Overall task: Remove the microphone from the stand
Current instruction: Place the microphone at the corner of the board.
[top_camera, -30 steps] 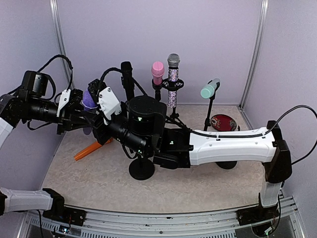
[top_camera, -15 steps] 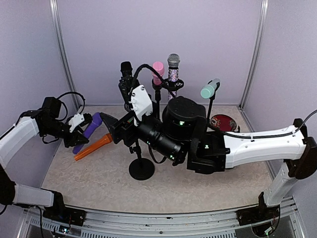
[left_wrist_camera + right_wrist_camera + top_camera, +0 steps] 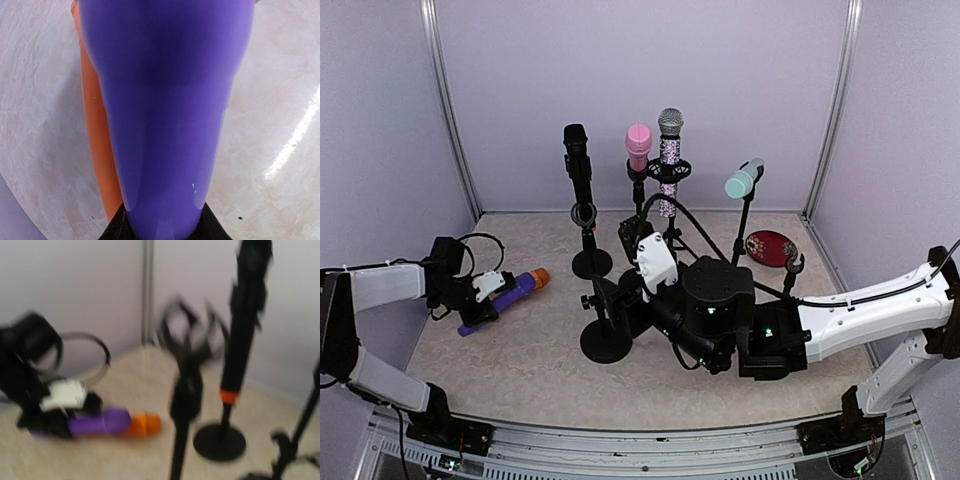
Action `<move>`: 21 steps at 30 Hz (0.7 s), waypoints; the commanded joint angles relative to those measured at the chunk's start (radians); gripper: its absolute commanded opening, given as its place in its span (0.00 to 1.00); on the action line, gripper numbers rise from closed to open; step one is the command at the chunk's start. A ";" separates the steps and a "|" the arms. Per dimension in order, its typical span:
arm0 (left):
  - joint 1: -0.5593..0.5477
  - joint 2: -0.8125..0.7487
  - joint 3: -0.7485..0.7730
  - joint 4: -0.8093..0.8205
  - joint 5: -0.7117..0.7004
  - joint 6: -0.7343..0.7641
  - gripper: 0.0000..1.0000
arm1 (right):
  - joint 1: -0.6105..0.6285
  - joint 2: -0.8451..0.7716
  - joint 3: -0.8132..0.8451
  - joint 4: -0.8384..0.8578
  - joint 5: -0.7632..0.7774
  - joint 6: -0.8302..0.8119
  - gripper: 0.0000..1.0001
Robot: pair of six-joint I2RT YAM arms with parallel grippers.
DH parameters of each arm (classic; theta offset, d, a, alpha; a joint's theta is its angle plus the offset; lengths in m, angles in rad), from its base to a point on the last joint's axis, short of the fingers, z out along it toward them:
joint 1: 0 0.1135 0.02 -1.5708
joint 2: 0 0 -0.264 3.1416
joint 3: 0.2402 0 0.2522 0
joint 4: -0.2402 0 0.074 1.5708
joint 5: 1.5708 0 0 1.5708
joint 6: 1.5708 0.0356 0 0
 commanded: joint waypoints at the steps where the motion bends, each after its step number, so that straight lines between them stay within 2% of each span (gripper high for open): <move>1: -0.020 0.057 -0.054 0.129 -0.103 -0.033 0.32 | -0.008 -0.011 -0.069 -0.096 0.049 0.182 0.70; 5: -0.024 0.088 -0.051 0.140 -0.129 -0.052 0.49 | -0.030 0.028 -0.095 -0.119 0.010 0.252 0.69; 10: -0.024 0.076 -0.028 0.089 -0.115 -0.057 0.63 | -0.053 0.071 -0.099 -0.141 -0.036 0.286 0.68; 16: -0.054 0.004 0.089 -0.119 0.028 -0.058 0.77 | -0.089 0.097 -0.103 -0.167 -0.095 0.343 0.65; 21: -0.195 -0.064 0.233 -0.284 0.169 -0.078 0.84 | -0.113 0.114 -0.117 -0.160 -0.144 0.363 0.62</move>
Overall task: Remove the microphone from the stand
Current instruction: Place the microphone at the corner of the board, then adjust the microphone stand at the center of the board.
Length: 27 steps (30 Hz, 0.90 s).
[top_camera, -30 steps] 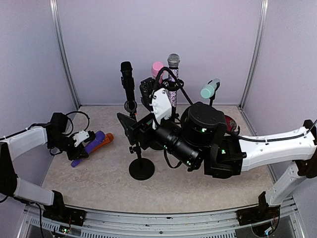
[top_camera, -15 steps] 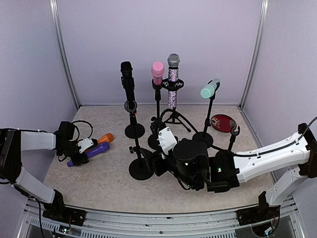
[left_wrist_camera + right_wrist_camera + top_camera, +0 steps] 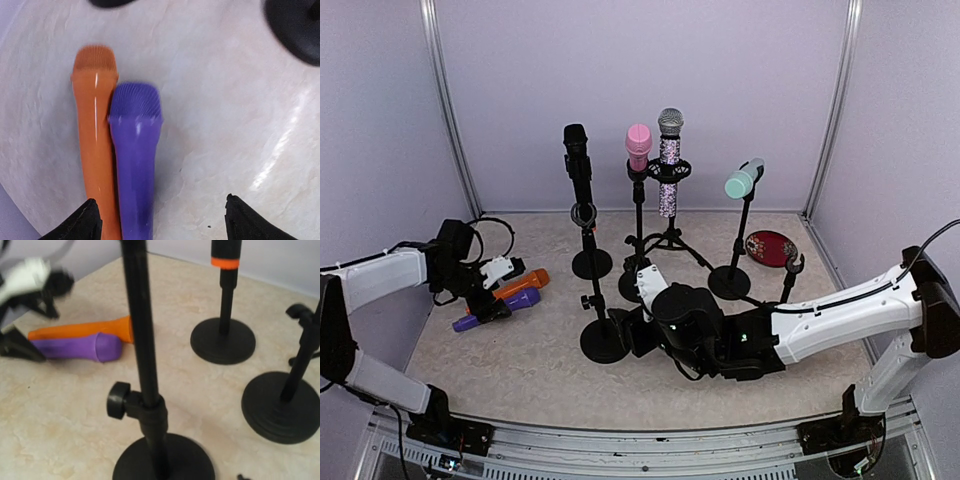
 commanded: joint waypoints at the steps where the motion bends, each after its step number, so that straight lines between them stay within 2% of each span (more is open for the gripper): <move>1: -0.147 -0.067 0.143 -0.175 0.169 -0.038 0.84 | -0.023 0.026 -0.018 -0.015 -0.058 0.045 0.61; 6: -0.315 -0.018 0.292 -0.186 0.253 -0.152 0.83 | -0.031 0.070 -0.011 -0.035 -0.098 0.106 0.58; 10: -0.382 0.049 0.352 -0.143 0.288 -0.218 0.77 | -0.039 0.103 -0.018 -0.035 -0.155 0.156 0.52; 15: -0.405 0.090 0.328 -0.086 0.306 -0.262 0.72 | -0.052 0.130 -0.046 -0.029 -0.249 0.212 0.38; 27: -0.415 0.092 0.265 -0.002 0.375 -0.307 0.69 | -0.081 0.317 0.047 -0.100 -0.381 0.235 0.28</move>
